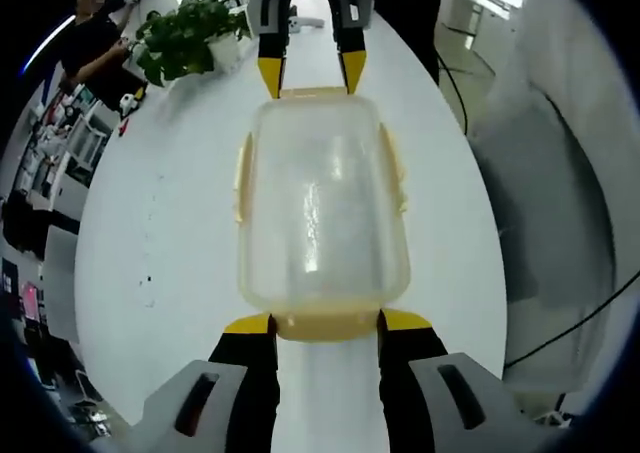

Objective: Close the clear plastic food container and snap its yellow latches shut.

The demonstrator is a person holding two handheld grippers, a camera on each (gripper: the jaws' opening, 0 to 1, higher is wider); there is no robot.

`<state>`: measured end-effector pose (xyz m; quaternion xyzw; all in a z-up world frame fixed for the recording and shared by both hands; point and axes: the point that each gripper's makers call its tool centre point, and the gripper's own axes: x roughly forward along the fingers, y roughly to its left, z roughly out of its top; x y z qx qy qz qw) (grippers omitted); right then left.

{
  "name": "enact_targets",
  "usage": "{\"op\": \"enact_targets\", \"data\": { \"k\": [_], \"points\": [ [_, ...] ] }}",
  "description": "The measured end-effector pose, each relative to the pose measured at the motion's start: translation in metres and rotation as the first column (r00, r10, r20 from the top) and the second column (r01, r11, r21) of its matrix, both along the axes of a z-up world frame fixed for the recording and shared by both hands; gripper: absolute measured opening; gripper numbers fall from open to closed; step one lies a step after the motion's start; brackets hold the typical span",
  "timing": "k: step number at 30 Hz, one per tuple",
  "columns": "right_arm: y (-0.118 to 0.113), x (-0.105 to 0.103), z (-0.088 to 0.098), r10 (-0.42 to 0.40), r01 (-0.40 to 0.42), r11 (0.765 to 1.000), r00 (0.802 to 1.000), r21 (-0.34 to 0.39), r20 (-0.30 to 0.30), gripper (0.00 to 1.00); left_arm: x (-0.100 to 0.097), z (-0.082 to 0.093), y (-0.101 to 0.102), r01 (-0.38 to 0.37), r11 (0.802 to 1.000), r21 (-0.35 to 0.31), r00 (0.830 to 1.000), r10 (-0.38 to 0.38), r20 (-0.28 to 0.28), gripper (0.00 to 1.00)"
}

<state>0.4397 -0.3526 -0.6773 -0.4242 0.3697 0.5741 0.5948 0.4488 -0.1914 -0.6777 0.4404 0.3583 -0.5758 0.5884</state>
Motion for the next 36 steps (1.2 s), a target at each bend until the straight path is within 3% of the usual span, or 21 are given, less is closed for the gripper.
{"op": "enact_targets", "data": {
  "k": [21, 36],
  "points": [
    [-0.047, -0.003, -0.025, -0.026, 0.026, 1.000, 0.999, -0.008, -0.029, 0.35, 0.001, -0.028, -0.047, 0.025, 1.000, -0.009, 0.999, -0.025, -0.035, 0.35],
    [-0.060, 0.001, -0.045, -0.037, 0.036, 0.999, 0.998, -0.028, -0.051, 0.35, 0.007, -0.048, -0.060, 0.030, 0.999, -0.011, 0.998, -0.031, -0.050, 0.35]
  ]
}}
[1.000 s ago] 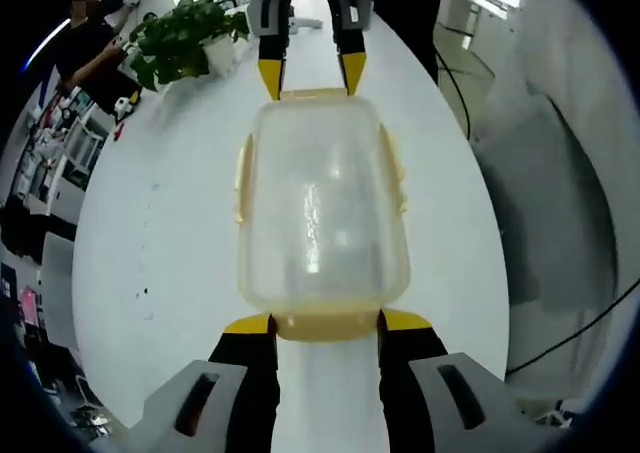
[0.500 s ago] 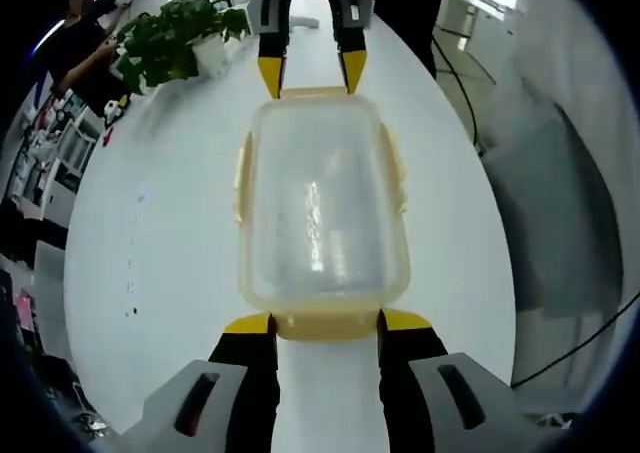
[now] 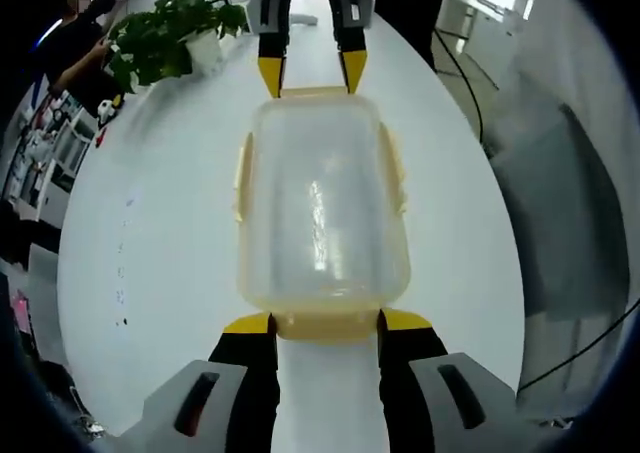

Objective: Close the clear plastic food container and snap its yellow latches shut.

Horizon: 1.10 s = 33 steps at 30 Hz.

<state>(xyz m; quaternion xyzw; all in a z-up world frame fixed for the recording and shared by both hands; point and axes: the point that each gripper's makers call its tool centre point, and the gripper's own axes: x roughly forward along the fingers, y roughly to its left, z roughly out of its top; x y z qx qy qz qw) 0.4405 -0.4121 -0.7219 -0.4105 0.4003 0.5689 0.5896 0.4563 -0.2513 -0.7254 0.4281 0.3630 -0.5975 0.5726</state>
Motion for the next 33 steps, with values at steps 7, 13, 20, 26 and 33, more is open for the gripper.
{"op": "enact_targets", "data": {
  "k": [7, 13, 20, 26, 33],
  "points": [
    [-0.002, 0.002, -0.007, 0.001, -0.001, 1.000, 1.000, -0.004, -0.011, 0.35, 0.002, -0.008, -0.001, 0.002, 1.000, 0.003, 1.000, -0.002, -0.013, 0.35],
    [-0.001, 0.002, -0.012, -0.001, 0.001, 1.000, 1.000, -0.002, -0.019, 0.35, 0.003, -0.012, -0.001, 0.006, 1.000, 0.006, 1.000, -0.006, -0.022, 0.36],
    [-0.003, 0.001, -0.019, 0.007, -0.007, 1.000, 1.000, -0.008, -0.025, 0.35, -0.001, -0.018, -0.002, 0.001, 1.000, 0.002, 0.999, -0.001, -0.036, 0.36],
    [-0.003, -0.001, -0.023, 0.010, -0.010, 1.000, 0.999, -0.017, -0.036, 0.35, -0.002, -0.018, -0.003, -0.004, 1.000, 0.002, 0.999, 0.004, -0.042, 0.36],
    [-0.003, 0.000, -0.023, 0.013, -0.013, 1.000, 1.000, -0.007, -0.025, 0.36, -0.002, -0.018, -0.002, -0.002, 1.000, 0.002, 0.999, 0.002, -0.036, 0.36]
  ]
}}
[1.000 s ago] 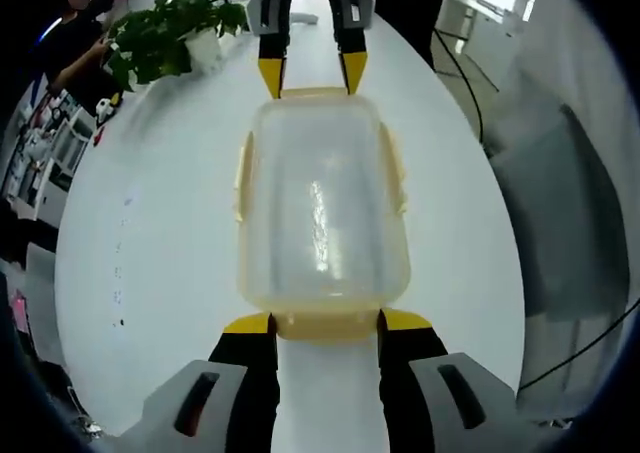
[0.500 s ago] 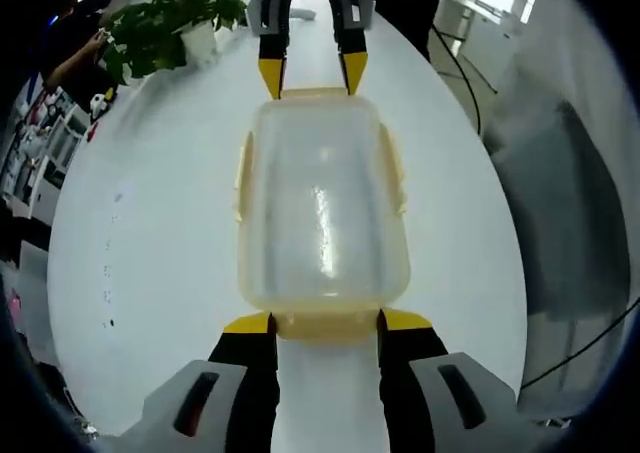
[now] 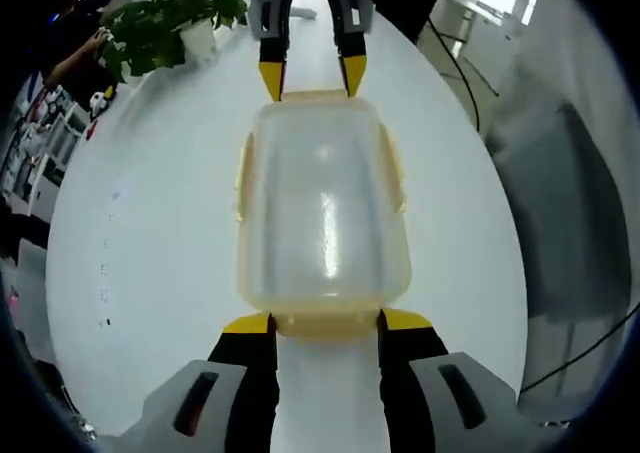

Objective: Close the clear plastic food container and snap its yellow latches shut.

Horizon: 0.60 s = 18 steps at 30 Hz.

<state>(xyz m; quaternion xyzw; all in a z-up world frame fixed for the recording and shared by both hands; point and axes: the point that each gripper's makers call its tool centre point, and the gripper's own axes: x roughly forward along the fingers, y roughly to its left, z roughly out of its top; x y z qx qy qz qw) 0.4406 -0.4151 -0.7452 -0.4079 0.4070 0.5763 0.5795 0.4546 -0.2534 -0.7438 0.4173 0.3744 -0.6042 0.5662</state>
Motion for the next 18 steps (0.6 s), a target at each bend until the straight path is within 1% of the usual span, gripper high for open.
{"op": "enact_targets", "data": {
  "k": [5, 7, 9, 10, 11, 12, 13, 14, 16, 17, 18],
  "points": [
    [0.000, -0.002, 0.000, -0.001, 0.001, 1.000, 1.000, -0.008, -0.003, 0.37, 0.000, 0.000, 0.000, 0.006, 1.000, 0.002, 1.000, -0.007, 0.007, 0.36],
    [-0.001, -0.008, 0.000, -0.018, 0.018, 1.000, 0.999, -0.010, -0.040, 0.37, -0.001, 0.000, 0.000, 0.010, 1.000, 0.000, 1.000, -0.010, 0.011, 0.37],
    [-0.002, -0.008, 0.001, 0.001, -0.002, 1.000, 1.000, -0.015, -0.028, 0.37, -0.001, 0.000, 0.001, 0.017, 1.000, 0.003, 1.000, -0.017, 0.015, 0.37],
    [-0.003, -0.009, 0.002, -0.003, 0.003, 1.000, 0.999, -0.017, -0.033, 0.38, 0.000, 0.000, 0.001, 0.019, 1.000, 0.004, 1.000, -0.019, 0.017, 0.37],
    [-0.003, -0.012, 0.002, -0.030, 0.028, 0.999, 0.998, -0.022, -0.061, 0.41, 0.000, 0.001, 0.001, 0.014, 1.000, 0.002, 1.000, -0.014, 0.015, 0.37],
    [-0.003, -0.011, 0.003, -0.028, 0.027, 0.999, 0.998, -0.021, -0.055, 0.44, 0.000, 0.001, 0.003, 0.003, 1.000, 0.007, 1.000, -0.003, 0.015, 0.39],
    [-0.003, -0.010, 0.003, -0.028, 0.027, 0.999, 0.999, -0.020, -0.047, 0.47, 0.001, 0.001, 0.003, -0.002, 1.000, 0.006, 1.000, 0.002, 0.017, 0.43],
    [-0.004, -0.011, 0.004, -0.036, 0.035, 0.999, 0.998, -0.023, -0.049, 0.49, 0.003, 0.001, 0.004, -0.019, 1.000, 0.005, 1.000, 0.019, 0.020, 0.50],
    [-0.004, -0.011, 0.006, -0.044, 0.043, 0.999, 0.998, -0.020, -0.055, 0.47, 0.001, 0.002, 0.005, -0.041, 0.999, 0.000, 0.999, 0.041, 0.008, 0.58],
    [-0.004, -0.010, 0.007, -0.051, 0.051, 0.999, 0.997, -0.016, -0.052, 0.47, 0.000, 0.004, 0.005, -0.041, 0.999, -0.005, 0.999, 0.041, 0.005, 0.58],
    [-0.004, -0.009, 0.008, -0.058, 0.057, 0.998, 0.997, -0.014, -0.046, 0.47, -0.001, 0.005, 0.005, -0.046, 0.999, -0.005, 0.999, 0.046, 0.001, 0.57]
  ]
}}
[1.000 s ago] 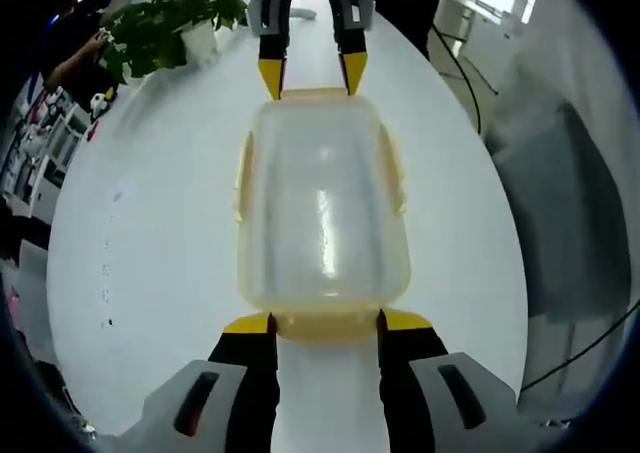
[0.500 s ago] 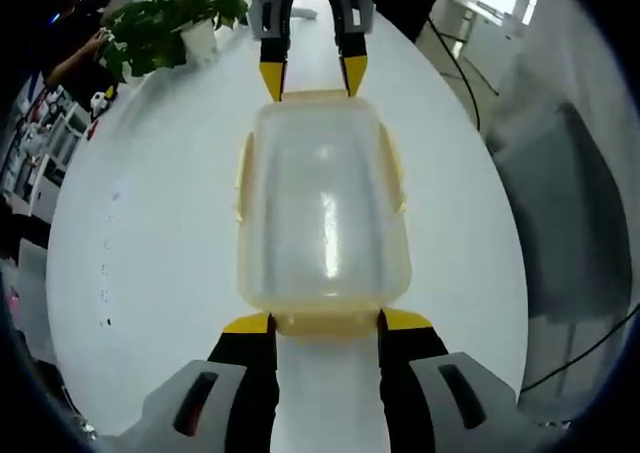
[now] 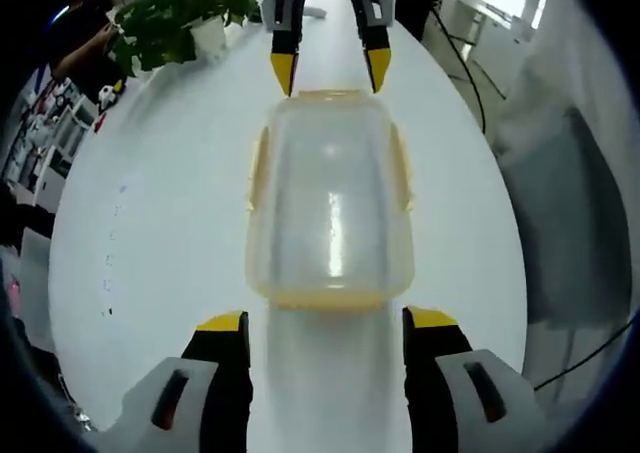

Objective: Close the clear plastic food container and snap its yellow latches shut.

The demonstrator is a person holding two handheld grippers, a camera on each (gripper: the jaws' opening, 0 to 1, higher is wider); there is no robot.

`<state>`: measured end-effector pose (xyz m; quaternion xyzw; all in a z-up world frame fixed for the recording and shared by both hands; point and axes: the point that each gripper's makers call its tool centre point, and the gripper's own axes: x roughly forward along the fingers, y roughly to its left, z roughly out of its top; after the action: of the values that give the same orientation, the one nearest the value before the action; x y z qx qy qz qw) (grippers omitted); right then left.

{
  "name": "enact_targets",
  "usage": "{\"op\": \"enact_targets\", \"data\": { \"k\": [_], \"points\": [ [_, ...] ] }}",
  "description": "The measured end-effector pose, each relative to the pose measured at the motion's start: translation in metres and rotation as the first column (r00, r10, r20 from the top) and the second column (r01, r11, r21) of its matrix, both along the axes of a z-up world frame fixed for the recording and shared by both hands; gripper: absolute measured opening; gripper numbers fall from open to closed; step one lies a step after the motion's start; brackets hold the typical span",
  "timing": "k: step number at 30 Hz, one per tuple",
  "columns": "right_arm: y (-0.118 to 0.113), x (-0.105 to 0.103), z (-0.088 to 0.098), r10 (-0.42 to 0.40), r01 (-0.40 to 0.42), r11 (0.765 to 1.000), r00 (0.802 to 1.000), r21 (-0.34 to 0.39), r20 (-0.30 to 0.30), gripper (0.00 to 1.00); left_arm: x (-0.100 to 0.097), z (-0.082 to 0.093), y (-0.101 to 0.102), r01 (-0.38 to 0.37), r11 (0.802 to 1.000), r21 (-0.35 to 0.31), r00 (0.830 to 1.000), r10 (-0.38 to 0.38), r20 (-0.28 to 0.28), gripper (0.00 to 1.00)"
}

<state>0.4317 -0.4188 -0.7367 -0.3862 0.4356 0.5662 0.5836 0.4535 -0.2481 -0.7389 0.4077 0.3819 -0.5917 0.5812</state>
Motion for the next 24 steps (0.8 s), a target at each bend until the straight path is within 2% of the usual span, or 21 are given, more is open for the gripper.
{"op": "enact_targets", "data": {
  "k": [2, 4, 6, 7, 8, 9, 12, 15, 16, 18, 19, 23, 24],
  "points": [
    [0.001, 0.000, 0.004, -0.021, 0.021, 1.000, 1.000, 0.010, -0.003, 0.47, 0.000, 0.002, 0.001, -0.012, 1.000, -0.002, 1.000, 0.012, 0.001, 0.54],
    [0.001, 0.000, 0.008, -0.040, 0.040, 0.999, 0.999, 0.022, -0.002, 0.46, 0.000, 0.006, -0.001, -0.088, 0.996, -0.035, 0.996, 0.087, -0.022, 0.55],
    [0.005, -0.003, 0.013, -0.086, 0.087, 0.995, 0.996, 0.057, -0.021, 0.47, -0.004, 0.014, -0.010, -0.164, 0.981, -0.105, 0.985, 0.156, -0.077, 0.55],
    [0.007, -0.001, 0.016, -0.128, 0.129, 0.988, 0.991, 0.079, -0.024, 0.46, -0.006, 0.017, -0.012, -0.214, 0.968, -0.132, 0.974, 0.201, -0.108, 0.56],
    [0.008, 0.000, 0.018, -0.159, 0.161, 0.983, 0.987, 0.088, -0.023, 0.45, -0.006, 0.018, -0.012, -0.228, 0.964, -0.137, 0.970, 0.213, -0.120, 0.56],
    [0.008, 0.002, 0.019, -0.190, 0.190, 0.977, 0.982, 0.094, -0.017, 0.43, -0.007, 0.019, -0.013, -0.281, 0.948, -0.149, 0.955, 0.260, -0.143, 0.56],
    [0.007, 0.007, 0.020, -0.256, 0.255, 0.962, 0.967, 0.102, -0.002, 0.40, -0.007, 0.016, -0.007, -0.317, 0.938, -0.143, 0.943, 0.297, -0.147, 0.52],
    [0.005, 0.009, 0.020, -0.348, 0.347, 0.931, 0.937, 0.114, -0.013, 0.39, -0.009, 0.013, -0.004, -0.378, 0.916, -0.136, 0.921, 0.356, -0.160, 0.51],
    [0.004, 0.007, 0.020, -0.372, 0.373, 0.921, 0.928, 0.111, -0.026, 0.38, -0.012, 0.013, -0.005, -0.427, 0.892, -0.145, 0.896, 0.395, -0.204, 0.51],
    [0.006, 0.002, 0.020, -0.413, 0.417, 0.901, 0.909, 0.117, -0.055, 0.35, -0.014, 0.014, -0.007, -0.482, 0.863, -0.153, 0.864, 0.439, -0.247, 0.50],
    [0.005, 0.000, 0.019, -0.448, 0.453, 0.884, 0.891, 0.113, -0.070, 0.35, -0.013, 0.013, -0.007, -0.506, 0.849, -0.154, 0.850, 0.460, -0.255, 0.49],
    [0.011, -0.009, 0.018, -0.446, 0.455, 0.882, 0.890, 0.122, -0.091, 0.36, -0.002, 0.016, -0.006, -0.623, 0.763, -0.172, 0.776, 0.576, -0.256, 0.44],
    [0.012, -0.009, 0.017, -0.464, 0.470, 0.874, 0.882, 0.122, -0.081, 0.36, 0.000, 0.017, -0.007, -0.660, 0.726, -0.193, 0.747, 0.607, -0.269, 0.44]
  ]
}}
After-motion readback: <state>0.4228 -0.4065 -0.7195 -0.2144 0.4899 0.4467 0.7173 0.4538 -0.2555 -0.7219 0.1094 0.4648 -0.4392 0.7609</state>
